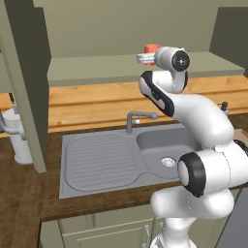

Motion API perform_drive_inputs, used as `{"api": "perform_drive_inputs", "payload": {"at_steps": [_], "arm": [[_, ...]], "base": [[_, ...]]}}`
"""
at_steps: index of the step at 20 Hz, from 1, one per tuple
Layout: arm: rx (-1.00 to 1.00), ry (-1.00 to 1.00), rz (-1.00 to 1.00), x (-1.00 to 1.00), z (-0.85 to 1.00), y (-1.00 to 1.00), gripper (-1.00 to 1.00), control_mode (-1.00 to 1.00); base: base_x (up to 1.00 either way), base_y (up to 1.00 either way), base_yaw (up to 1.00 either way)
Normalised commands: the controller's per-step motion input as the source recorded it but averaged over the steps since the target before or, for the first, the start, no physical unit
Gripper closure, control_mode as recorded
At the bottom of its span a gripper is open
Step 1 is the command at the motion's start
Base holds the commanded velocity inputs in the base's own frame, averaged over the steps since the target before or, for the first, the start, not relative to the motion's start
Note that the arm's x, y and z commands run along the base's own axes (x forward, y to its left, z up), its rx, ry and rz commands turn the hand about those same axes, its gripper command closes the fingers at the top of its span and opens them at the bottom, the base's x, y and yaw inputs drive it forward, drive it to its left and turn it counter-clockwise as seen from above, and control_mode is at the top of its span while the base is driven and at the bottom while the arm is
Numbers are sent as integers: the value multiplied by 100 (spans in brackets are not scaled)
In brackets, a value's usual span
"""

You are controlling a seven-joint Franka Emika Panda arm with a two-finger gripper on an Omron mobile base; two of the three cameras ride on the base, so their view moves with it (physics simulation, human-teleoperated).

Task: Pick the kettle from the counter and place it on the tray. Then pick the mug from the cabinet and place it on the tray. Then close the cabinet doors.

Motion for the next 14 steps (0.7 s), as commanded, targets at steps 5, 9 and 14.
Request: {"api": "perform_drive_inputs", "payload": {"at_steps": [5, 9, 14], "arm": [[0, 0, 0, 23, -5, 0, -100, -100], [0, 0, 0, 15, -4, 0, -100, -100], [0, 0, 0, 8, -5, 0, 100, -100]], "base": [[0, 0, 0], [0, 0, 0], [0, 0, 0]]}}
